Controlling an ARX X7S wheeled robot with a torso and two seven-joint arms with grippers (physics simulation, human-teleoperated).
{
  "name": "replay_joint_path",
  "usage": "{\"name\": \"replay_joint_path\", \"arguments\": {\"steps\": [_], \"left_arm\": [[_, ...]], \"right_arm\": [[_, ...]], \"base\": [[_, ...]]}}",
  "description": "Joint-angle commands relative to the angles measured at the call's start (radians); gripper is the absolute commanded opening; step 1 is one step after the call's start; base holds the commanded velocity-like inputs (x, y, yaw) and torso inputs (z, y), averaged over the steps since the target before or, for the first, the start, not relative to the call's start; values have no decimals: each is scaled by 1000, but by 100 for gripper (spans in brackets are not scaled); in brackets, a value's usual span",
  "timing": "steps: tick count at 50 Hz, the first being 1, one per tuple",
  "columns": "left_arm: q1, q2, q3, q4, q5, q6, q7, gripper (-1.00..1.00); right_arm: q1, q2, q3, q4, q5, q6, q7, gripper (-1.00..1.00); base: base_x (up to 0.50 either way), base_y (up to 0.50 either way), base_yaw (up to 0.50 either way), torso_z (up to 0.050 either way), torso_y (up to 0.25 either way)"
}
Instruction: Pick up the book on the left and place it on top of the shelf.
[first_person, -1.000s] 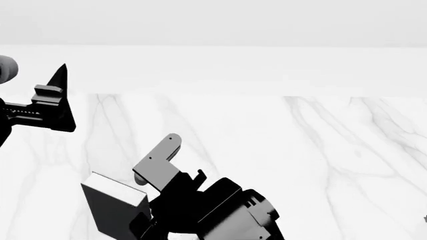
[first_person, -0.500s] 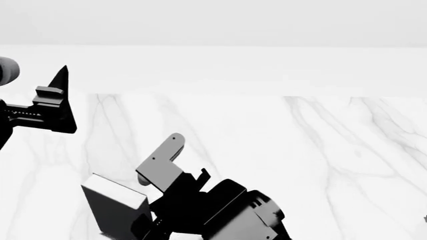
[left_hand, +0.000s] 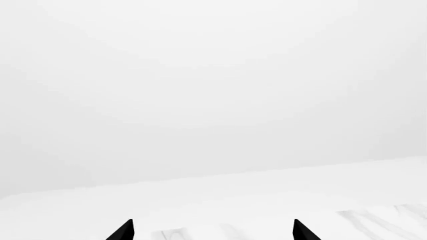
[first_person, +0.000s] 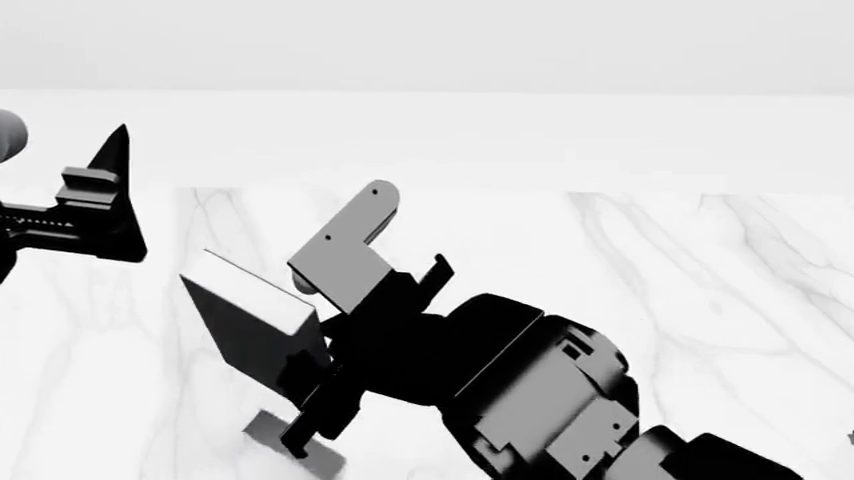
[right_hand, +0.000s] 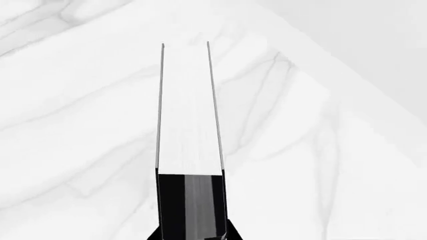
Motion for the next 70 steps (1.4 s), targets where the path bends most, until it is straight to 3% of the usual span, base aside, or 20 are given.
{"name": "replay_joint_path", "arguments": {"steps": [1,6,9,11,19,26,33,43,70], "left_arm": [[-3,-4,-5,4,-7,-3,-4,100],[-4,-5,-2,4,-8,-2,-6,100],[-3,-4,0,4,-9,0,-7,100],[-2,-4,0,4,-10,0,-8,100],[0,-6,-2,9,-14,-3,-13,100],[0,-7,-3,9,-17,-1,-15,100],[-3,-7,1,7,-19,1,-16,100],[-3,-11,-1,5,-24,7,-15,100],[3,-16,-6,4,-37,13,-20,100]], "right_arm": [[96,86,27,-166,-62,69,141,-100],[145,121,24,-218,-81,115,192,-100],[183,142,-27,-254,-182,130,271,-100],[194,141,-111,-237,-351,82,375,-100],[239,156,-155,-251,-434,131,445,-100],[277,81,-297,-5,-675,100,577,-100],[286,39,-357,136,-757,97,615,-100],[280,-165,-389,760,-811,-134,615,-100],[327,-69,-282,770,-863,230,524,-100]], "base": [[0,0,0,0,0],[0,0,0,0,2],[0,0,0,0,0],[0,0,0,0,0],[0,0,0,0,1],[0,0,0,0,1],[0,0,0,0,1],[0,0,0,0,2],[0,0,0,0,2]]}}
